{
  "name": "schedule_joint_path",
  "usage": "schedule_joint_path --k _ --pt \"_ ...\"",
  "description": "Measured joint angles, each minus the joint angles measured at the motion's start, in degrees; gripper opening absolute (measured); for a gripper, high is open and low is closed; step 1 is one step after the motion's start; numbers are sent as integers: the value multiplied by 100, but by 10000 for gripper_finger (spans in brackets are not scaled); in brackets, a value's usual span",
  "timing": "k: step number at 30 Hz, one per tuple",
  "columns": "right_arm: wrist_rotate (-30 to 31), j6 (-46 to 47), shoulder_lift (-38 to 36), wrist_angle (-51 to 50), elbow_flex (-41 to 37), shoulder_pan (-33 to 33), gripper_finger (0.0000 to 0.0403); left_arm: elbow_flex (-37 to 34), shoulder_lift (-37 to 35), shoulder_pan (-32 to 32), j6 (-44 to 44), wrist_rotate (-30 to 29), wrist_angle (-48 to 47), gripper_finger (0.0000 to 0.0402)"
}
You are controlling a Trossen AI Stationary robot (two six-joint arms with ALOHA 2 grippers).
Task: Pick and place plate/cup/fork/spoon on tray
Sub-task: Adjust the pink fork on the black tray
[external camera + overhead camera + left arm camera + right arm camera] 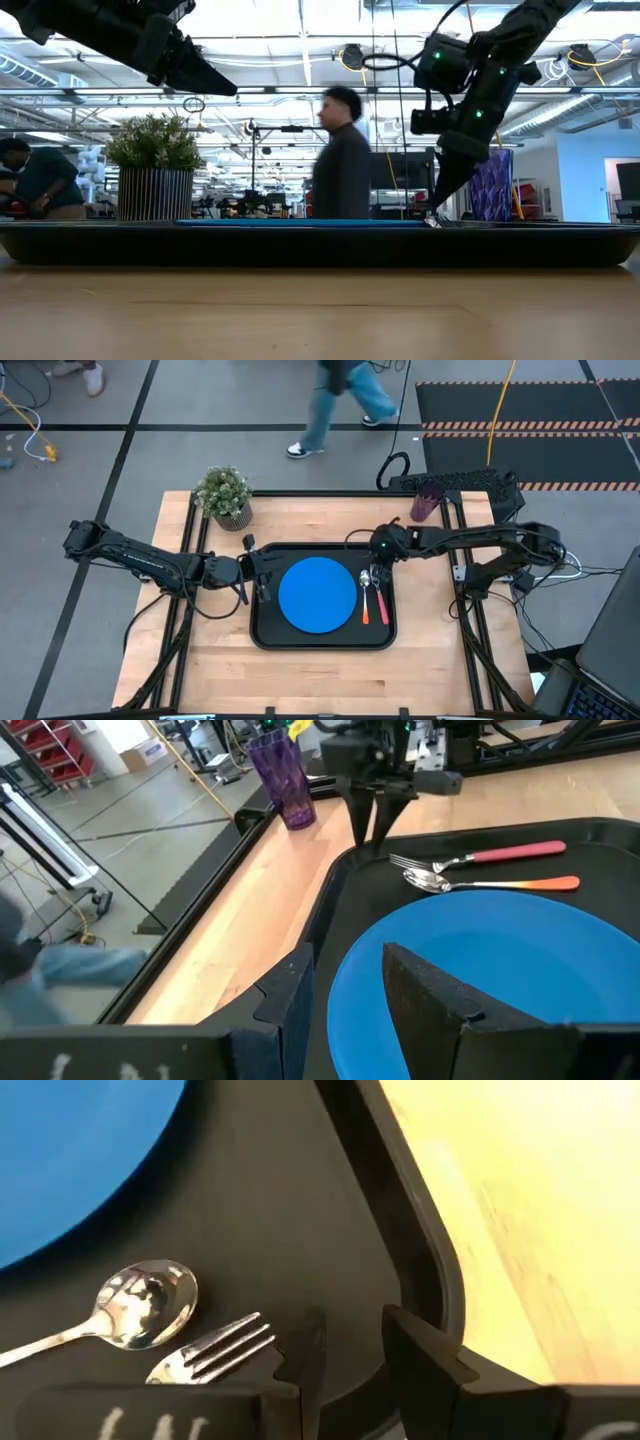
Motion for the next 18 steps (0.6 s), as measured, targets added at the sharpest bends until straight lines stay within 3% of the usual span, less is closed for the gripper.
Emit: schedule_joint_path --k 18 --pt "-316 -141 315 -55 2 179 93 -1 0 4 12 0 -12 126"
